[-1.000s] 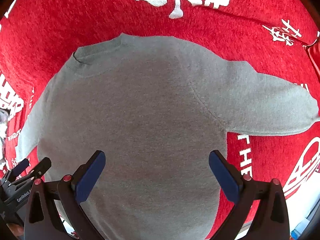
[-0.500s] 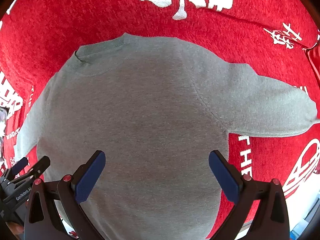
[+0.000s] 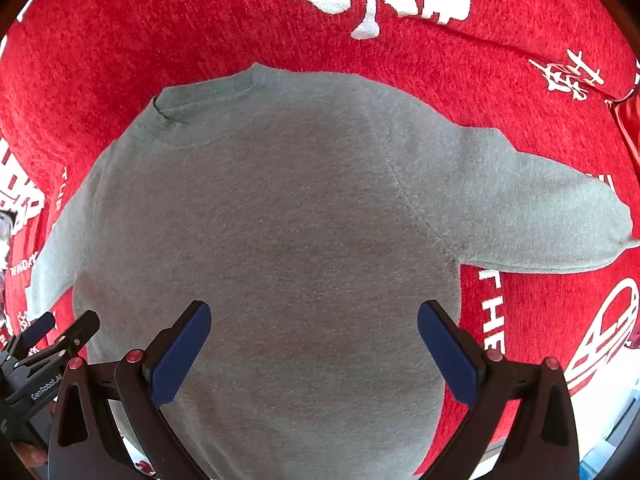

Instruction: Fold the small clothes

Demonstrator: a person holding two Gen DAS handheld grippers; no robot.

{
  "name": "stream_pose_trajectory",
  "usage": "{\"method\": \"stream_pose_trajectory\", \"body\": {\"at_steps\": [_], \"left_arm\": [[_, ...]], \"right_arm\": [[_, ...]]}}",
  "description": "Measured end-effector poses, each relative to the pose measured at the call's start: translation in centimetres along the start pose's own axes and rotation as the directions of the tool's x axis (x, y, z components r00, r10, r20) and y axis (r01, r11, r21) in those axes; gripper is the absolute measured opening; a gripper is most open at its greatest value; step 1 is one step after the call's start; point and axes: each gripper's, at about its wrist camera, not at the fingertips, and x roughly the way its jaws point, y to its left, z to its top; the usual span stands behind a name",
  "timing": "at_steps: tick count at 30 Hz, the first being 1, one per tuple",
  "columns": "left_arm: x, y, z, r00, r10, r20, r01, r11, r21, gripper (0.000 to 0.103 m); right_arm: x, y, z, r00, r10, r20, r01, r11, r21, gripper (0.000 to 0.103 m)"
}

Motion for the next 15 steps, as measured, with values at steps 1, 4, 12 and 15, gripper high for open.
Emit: {"method": "stream_pose_trajectory", "body": {"at_steps": [1, 4, 12, 15], "left_arm": [[0.03, 0.05, -0.02, 1.000, 0.000, 0.000, 0.000, 1.000, 0.000, 0.103], [0.08, 0.19, -0.03, 1.000, -0.002, 0.000, 0.002, 1.000, -0.002, 0.103], [0.11, 0.75, 0.00, 1.000, -0.007, 0.004, 0.007, 1.000, -0.005, 0.103], [0.12, 0.93, -0.02, 1.000, -0.006, 0.006, 0.006, 1.000, -0.004, 0.103]], "right_arm": [[0.00, 0.05, -0.03, 1.000, -0.001, 0.000, 0.001, 1.000, 0.000, 0.103], [-0.04, 0.09, -0.06, 1.000, -0.002, -0.001, 0.002, 1.000, 0.000, 0.103], [-0.18, 0.20, -0.16, 1.000, -0.003, 0.000, 0.003, 1.000, -0.004, 0.103], [-0.34, 0.54, -0.24, 1.000, -0.008, 0.005, 0.008, 1.000, -0.007, 0.103]]}}
